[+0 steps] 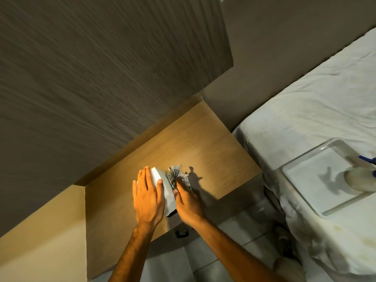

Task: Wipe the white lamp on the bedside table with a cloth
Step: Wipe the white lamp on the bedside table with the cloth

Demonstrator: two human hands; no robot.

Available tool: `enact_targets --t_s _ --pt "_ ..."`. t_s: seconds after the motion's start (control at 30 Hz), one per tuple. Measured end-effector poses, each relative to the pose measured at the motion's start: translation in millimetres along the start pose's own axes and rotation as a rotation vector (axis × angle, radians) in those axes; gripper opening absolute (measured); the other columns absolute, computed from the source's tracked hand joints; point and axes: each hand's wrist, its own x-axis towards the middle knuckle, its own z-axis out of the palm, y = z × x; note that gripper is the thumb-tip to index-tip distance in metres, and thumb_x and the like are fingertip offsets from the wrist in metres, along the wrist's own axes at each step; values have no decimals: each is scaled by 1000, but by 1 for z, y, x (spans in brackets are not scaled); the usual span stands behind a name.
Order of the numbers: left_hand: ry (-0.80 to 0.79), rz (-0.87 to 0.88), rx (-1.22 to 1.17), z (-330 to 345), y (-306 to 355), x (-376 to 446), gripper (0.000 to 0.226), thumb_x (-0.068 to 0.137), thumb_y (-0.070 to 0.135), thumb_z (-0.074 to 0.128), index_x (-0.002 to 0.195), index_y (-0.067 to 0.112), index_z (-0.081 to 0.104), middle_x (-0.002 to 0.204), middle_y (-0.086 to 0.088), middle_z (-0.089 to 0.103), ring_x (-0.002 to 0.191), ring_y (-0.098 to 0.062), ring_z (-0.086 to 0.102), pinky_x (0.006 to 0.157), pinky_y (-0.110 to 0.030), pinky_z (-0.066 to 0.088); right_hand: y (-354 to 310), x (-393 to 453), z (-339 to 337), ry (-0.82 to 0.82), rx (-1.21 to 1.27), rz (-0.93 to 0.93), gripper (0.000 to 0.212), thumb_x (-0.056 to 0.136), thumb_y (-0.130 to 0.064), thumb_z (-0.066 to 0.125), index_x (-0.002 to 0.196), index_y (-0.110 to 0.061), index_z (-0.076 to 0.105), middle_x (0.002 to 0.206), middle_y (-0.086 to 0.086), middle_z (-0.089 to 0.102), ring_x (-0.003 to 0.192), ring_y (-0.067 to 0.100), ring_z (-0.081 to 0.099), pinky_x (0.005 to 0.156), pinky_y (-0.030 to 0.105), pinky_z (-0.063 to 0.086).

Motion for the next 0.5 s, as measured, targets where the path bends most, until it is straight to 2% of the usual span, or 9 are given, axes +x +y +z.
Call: enact_targets --t_s 0.1,0.17,0.23,0.33,0.43,0.5 --pt "2 4 0 1 -1 0 74 103 57 16 163 15 18 171 -7 26 160 -23 19 133 -45 9 -8 11 4 15 -14 -61 44 106 -31 35 150 -26 35 151 11 48 133 27 51 107 41 49" --pt "6 1 -11 1 -1 1 74 103 58 17 163 14 19 171 -7 26 160 -23 20 133 -45 9 -17 31 1 -20 -62 -74 43 107 -29 33 149 -24 38 145 15 53 126 30 56 102 42 51" --pt "5 -3 -7 1 0 1 73 103 56 19 163 14 20 171 -8 26 160 -24 20 133 -45 9 -18 44 -3 -36 -78 -65 40 107 -25 35 146 -22 42 135 17 58 118 29 61 94 38 54" --pt "0 5 2 1 1 -1 72 104 54 20 163 12 20 171 -9 27 160 -26 21 132 -46 10 -6 34 -4 -6 -72 -26 39 104 -18 42 143 -22 45 132 14 60 121 25 60 93 32 53" --pt "4 11 -8 0 0 -1 71 104 53 22 163 13 20 170 -9 28 160 -25 21 132 -45 10 2 1 2 67 -28 -69 40 104 -25 43 144 -28 43 138 8 59 124 22 59 93 27 51" --pt "7 11 -15 0 0 0 73 103 55 20 163 13 21 170 -9 28 160 -25 22 132 -46 11 -3 -2 5 85 13 -103 40 105 -30 40 145 -27 42 142 9 57 126 24 58 96 29 51"
